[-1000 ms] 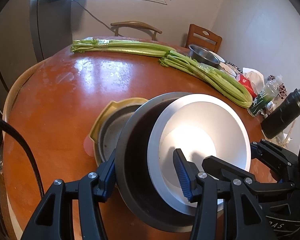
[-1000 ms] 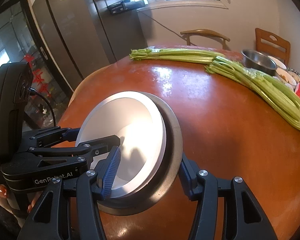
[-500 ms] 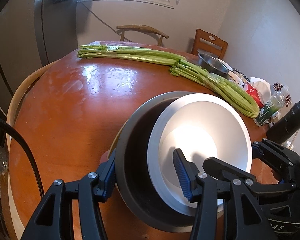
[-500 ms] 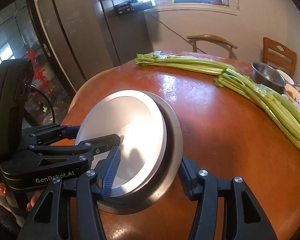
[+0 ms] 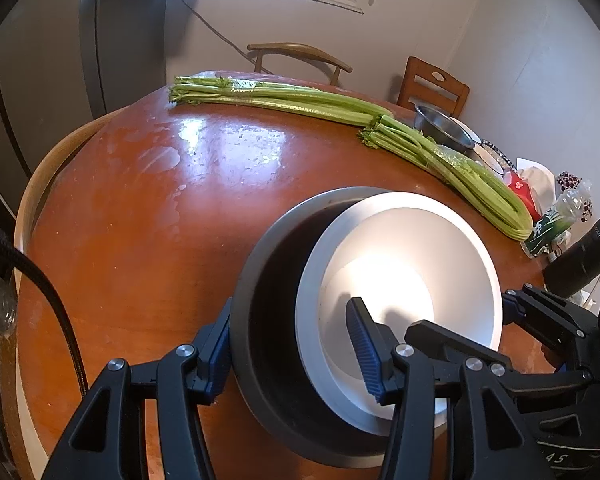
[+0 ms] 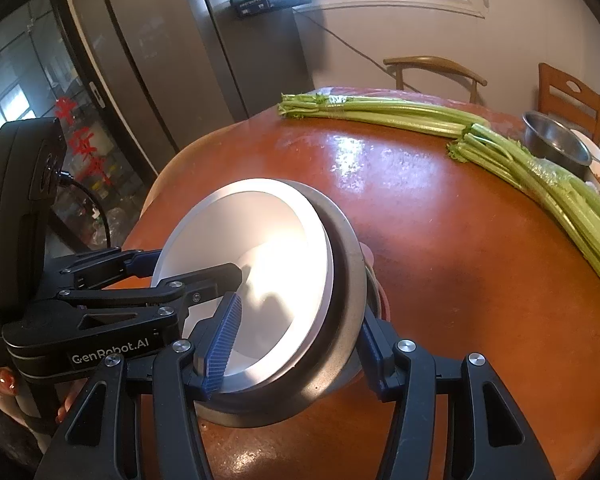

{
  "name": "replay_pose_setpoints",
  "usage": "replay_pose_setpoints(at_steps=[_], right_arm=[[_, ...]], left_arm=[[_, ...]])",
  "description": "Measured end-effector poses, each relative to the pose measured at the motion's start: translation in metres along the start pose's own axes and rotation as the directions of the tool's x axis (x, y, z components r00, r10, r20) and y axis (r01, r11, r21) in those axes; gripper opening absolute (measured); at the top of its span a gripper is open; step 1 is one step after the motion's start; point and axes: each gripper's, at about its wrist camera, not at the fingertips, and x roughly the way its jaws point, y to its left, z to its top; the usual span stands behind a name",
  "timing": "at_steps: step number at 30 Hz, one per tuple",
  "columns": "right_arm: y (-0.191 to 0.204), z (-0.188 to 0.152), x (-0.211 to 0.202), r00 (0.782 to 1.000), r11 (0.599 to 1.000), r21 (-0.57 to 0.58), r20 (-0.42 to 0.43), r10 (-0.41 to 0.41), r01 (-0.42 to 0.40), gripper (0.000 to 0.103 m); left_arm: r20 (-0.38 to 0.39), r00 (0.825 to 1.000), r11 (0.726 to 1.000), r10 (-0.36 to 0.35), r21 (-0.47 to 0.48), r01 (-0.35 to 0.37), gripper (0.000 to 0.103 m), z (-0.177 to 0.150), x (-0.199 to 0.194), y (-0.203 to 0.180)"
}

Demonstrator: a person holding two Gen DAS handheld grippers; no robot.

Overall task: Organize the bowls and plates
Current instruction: 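Lift the steel bowl with both tools and carry it toward the plate stack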

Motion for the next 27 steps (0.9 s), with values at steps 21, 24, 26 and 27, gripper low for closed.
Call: replay_pose_setpoints(at_steps=[21, 24, 26, 27], right_arm=[[-0.003, -0.004, 0.010, 1.000, 1.000, 0.021, -0.031, 0.001, -0.001, 0.058], [-0.004, -0.004, 0.012, 0.999, 1.000, 0.026, -0.034, 0.003, -0.002, 0.058], [-0.004, -0.004, 0.013, 0.999, 1.000, 0.027, -0.035, 0.001, 0.000, 0.058], [-0.004, -0.004, 0.014, 0.999, 1.000, 0.026, -0.036, 0.000, 0.001, 0.058]], left_arm=[[-0.019, 1.000, 1.000, 0.005, -0.005, -0.005, 0.052, -0.004, 0.012, 0.003], [-0.017, 1.000, 1.000, 0.011, -0.004, -0.011, 0.052, -0.004, 0.013, 0.003], [-0.016, 1.000, 1.000, 0.014, -0.003, -0.014, 0.052, -0.004, 0.014, 0.003], [-0.015, 1.000, 1.000, 0.015, -0.002, -0.016, 0.052, -0.004, 0.014, 0.003]])
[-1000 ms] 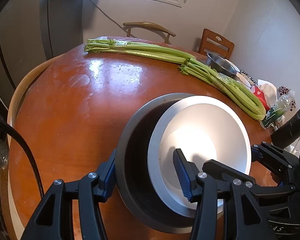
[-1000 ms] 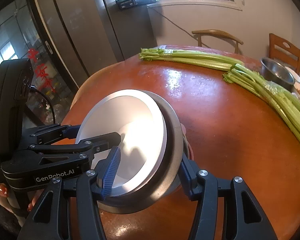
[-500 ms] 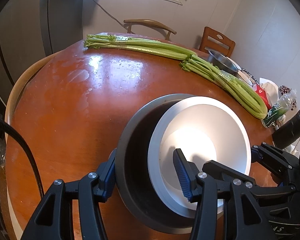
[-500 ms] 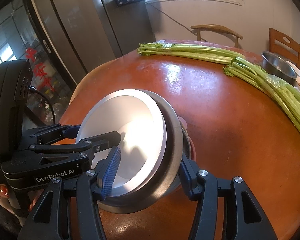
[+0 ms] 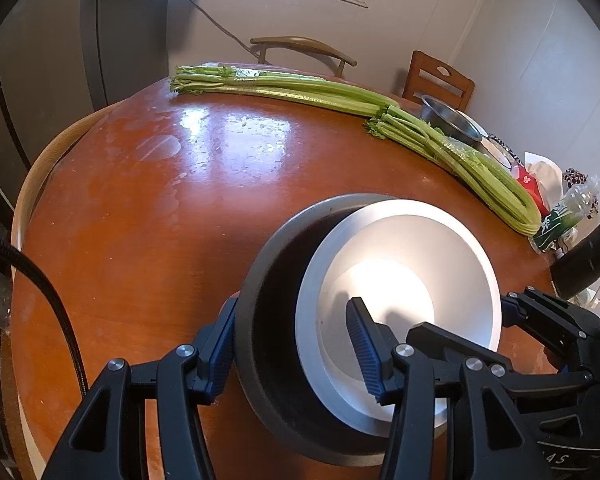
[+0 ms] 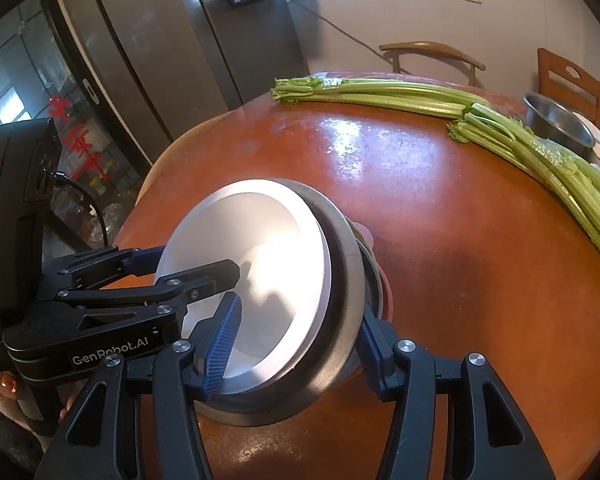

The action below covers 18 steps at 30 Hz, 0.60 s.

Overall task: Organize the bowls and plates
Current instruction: 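Lift the steel bowl with both tools and carry it toward the plate stack, then lower the steel bowl onto the silver plate with both tools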

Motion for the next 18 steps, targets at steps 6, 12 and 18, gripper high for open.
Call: replay_pose_setpoints(at_steps=[6, 12, 18], right_arm=[[0.0004, -0.0006, 0.0019, 1.000, 1.000, -0.005, 0.002, -0.012, 0.012, 0.058], [0.0010, -0.0012, 0.0015, 1.000, 1.000, -0.011, 0.006, -0.019, 0.019, 0.058], [0.0032, -0.0028, 0.0007, 0.999, 0.999, -0.017, 0.008, -0.034, 0.034, 0.058]], left_arm=[[0.008, 1.000, 1.000, 0.018, 0.010, -0.018, 0.052, 0.0000, 0.0013, -0.0013], [0.010, 1.000, 1.000, 0.026, 0.013, -0.026, 0.052, -0.0005, 0.0008, -0.0008], [0.006, 1.000, 0.999, 0.030, 0.013, -0.030, 0.052, -0.0017, 0.0015, 0.0002]])
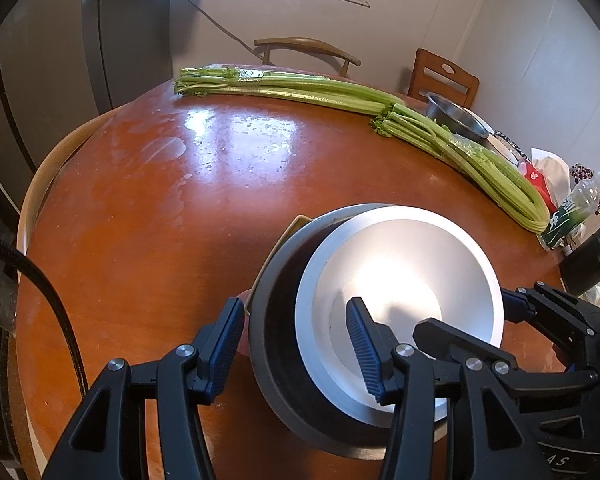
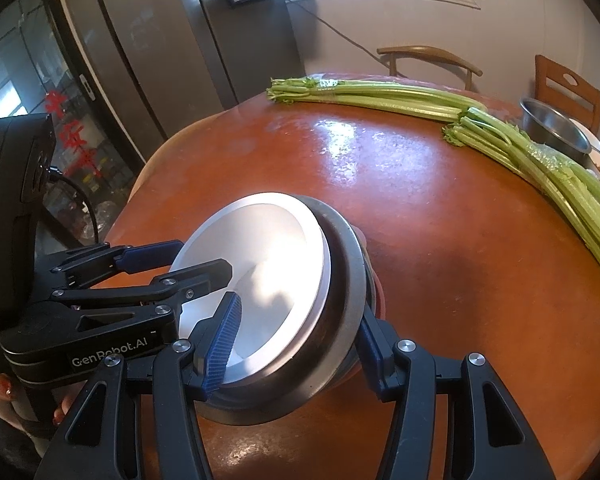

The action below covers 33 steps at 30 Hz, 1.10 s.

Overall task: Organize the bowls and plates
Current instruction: 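Lower the steel bowl onto the silver plate with both tools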

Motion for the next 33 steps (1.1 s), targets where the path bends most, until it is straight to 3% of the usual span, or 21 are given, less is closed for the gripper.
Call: replay_pose_setpoints(at_steps=[33], right_arm=[[0.001, 0.002, -0.021, 0.995, 0.997, -0.019, 0.075, -0.070, 0.071, 0.061]], left_arm=[[0.043, 0.999, 1.000, 0.013, -0.022, -0.012, 0.054, -0.004, -0.023, 0.003]])
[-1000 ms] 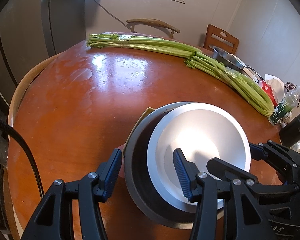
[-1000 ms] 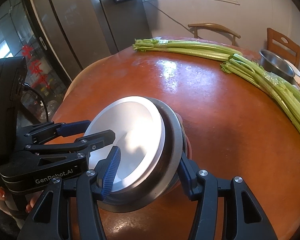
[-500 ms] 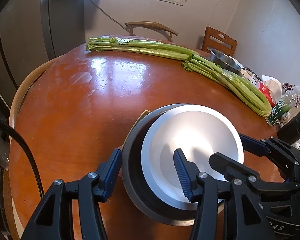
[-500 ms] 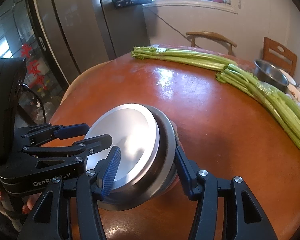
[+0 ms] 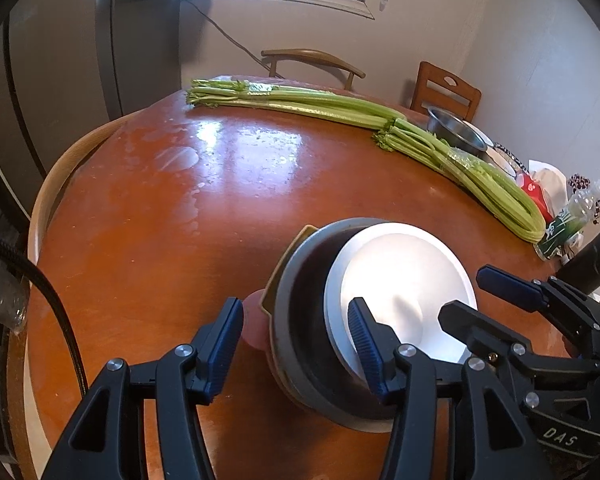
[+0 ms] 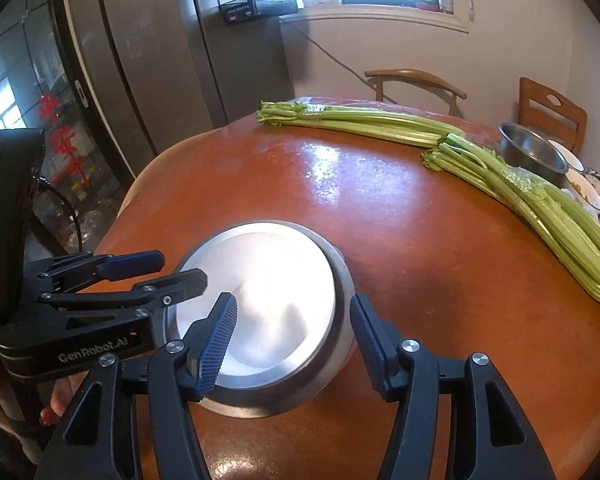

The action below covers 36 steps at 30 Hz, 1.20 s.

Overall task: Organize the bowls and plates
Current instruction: 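Lower the steel bowl onto the silver plate with both tools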

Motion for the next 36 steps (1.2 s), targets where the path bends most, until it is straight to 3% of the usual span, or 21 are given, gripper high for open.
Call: replay_pose_setpoints(at_steps=[19, 25, 30, 36], right_arm=[[-0.008, -0.003, -0.006, 1.000, 1.000, 0.017, 0.005, -0.006, 0.005, 0.066], [-0.013, -0.005, -0.011, 1.000, 1.000, 0.028, 0.013, -0.005, 0.004, 0.067], [-0.018, -0.009, -0.013, 1.000, 0.998, 0.055, 0.005, 0.018, -0.018, 0.067], [-0.021, -0.021, -0.012, 0.998, 0.994, 0.093, -0.013, 0.061, -0.060, 0.067]], left_arm=[[0.026, 0.999, 0.998, -0.043, -0.051, 0.044, 0.056, -0.011, -0.023, 0.016], [0.051, 0.998, 0.992, -0.027, -0.122, 0.033, 0.056, -0.020, -0.039, 0.046], [0.001, 1.000, 0.985, 0.011, -0.171, -0.010, 0.056, -0.030, -0.029, 0.074], [-0.053, 0.996, 0.987, -0.069, -0.151, 0.061, 0.056, -0.035, -0.008, 0.071]])
